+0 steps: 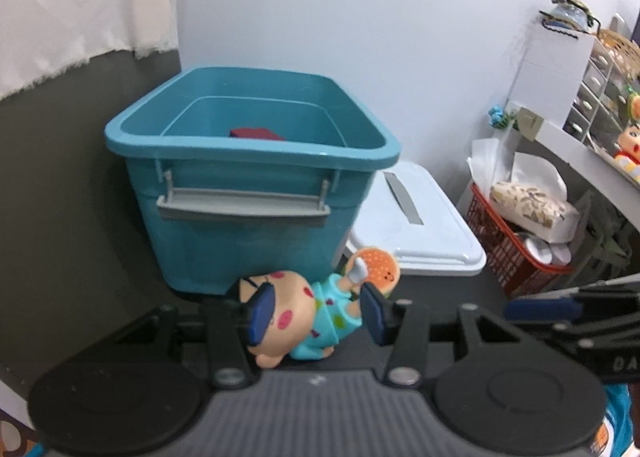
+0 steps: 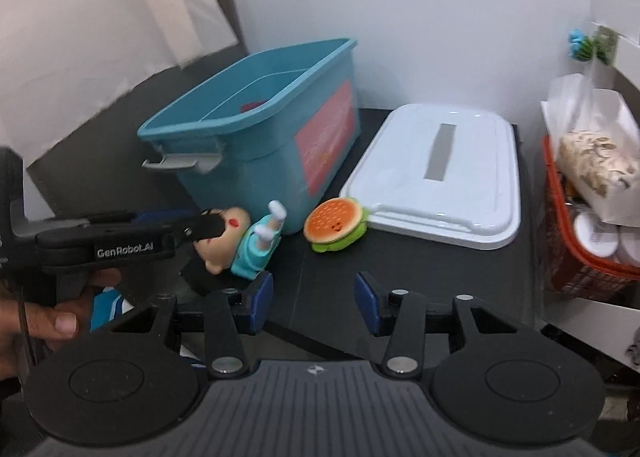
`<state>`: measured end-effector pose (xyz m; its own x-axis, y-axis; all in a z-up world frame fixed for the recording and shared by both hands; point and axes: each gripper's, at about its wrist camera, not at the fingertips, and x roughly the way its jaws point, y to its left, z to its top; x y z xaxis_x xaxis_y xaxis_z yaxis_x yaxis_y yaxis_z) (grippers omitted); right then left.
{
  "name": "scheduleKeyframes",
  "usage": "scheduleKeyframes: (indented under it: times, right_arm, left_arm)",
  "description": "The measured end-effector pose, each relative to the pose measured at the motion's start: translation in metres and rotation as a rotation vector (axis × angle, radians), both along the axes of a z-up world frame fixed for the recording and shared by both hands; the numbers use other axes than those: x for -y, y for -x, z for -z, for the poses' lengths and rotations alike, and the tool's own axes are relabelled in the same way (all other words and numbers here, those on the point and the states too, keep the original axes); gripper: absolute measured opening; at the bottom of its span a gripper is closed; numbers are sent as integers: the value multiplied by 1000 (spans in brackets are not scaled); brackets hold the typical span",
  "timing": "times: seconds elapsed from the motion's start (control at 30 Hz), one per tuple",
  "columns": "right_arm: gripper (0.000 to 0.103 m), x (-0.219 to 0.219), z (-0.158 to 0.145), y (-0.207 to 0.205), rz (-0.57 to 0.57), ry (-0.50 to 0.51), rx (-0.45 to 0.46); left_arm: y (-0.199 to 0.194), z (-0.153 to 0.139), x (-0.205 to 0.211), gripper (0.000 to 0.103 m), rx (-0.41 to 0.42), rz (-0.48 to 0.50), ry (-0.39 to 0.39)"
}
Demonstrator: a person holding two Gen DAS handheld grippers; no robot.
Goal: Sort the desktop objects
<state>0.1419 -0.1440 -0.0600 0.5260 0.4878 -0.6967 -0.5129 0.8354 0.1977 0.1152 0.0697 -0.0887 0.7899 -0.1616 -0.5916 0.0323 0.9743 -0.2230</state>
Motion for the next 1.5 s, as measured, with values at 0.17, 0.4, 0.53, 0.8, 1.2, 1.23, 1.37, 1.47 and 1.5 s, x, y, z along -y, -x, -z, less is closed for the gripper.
scheduleKeyframes:
  times: [0.17,0.4,0.53,0.8,1.2,1.23,1.37,1.47,1.5]
  right_arm:
    - [43,-4,6,-6,-1,-53,-11]
    - [40,-24,22,-14,-23,-51,-19]
    - [40,-38,24,-18,-45,-76,-9]
    - [40,-49,28,-32,1,-111,-7]
    - [4,-50,35,-36,-13,-94,3]
    - [4,-50,35,-36,-14,-92,4]
    - [4,-51,36,-35,-14,-84,9]
    - [7,-51,36,-36,-9,-82,2]
    - [7,-51,36,-36,-3,-83,1]
  left_arm:
    - [1,0,-2,50,2,-2,1]
    - [0,0,-7,50,6,-8,7]
    - [-1,2,-10,50,2,-14,17]
    - [-1,3,-11,50,-5,-21,16]
    - [-2,5,-15,50,-9,-35,21]
    - [-2,5,-16,50,-9,-37,22]
    - [-2,5,-19,50,-10,-43,27]
    - [-2,5,-21,50,-9,-47,30]
    - [-2,4,-21,50,-9,-49,31]
